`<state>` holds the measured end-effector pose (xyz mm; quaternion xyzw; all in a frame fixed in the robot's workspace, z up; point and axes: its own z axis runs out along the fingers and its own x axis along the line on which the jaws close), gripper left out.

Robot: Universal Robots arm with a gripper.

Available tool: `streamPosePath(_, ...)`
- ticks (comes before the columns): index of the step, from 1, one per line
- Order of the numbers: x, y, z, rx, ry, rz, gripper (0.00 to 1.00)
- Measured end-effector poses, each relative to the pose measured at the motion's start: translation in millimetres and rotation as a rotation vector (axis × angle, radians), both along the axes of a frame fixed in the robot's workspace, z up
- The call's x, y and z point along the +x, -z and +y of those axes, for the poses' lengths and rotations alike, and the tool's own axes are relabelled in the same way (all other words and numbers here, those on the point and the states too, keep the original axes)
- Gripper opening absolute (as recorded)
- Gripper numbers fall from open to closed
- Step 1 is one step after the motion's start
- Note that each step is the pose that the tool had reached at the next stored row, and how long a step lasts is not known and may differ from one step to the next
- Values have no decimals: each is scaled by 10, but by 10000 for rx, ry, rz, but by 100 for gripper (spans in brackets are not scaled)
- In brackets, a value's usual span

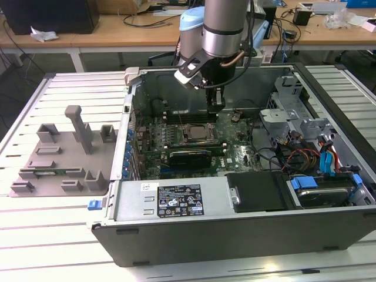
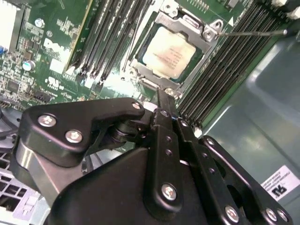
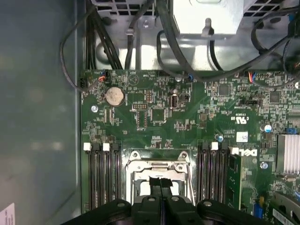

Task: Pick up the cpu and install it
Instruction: 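Close the cpu cover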

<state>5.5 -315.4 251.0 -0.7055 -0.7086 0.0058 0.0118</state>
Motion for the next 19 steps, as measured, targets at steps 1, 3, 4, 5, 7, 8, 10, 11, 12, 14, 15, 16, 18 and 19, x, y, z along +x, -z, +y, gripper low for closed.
streamPosePath(1,-16,9,-1,1,-2,-11,11)
streamPosePath(3,-49,27,-5,4,-17,-43,11)
streamPosePath(4,-72,41,-11,5,-33,-75,11)
streamPosePath(5,-85,48,-14,5,-40,-92,11)
streamPosePath(7,-122,69,-20,11,-57,-141,11)
streamPosePath(8,-142,81,-22,14,-63,-148,11)
streamPosePath(10,-181,108,-25,22,-75,-155,11)
streamPosePath(11,-195,119,-26,24,-78,-156,11)
streamPosePath(12,-205,128,-26,27,-80,-157,11)
streamPosePath(14,-212,134,-27,29,-85,-156,11)
streamPosePath(15,-212,134,-27,29,-87,-156,11)
streamPosePath(16,-212,134,-26,29,-87,-157,11)
streamPosePath(18,-212,134,-26,31,-270,-157,11)
streamPosePath(19,-212,134,-26,33,-472,-156,11)
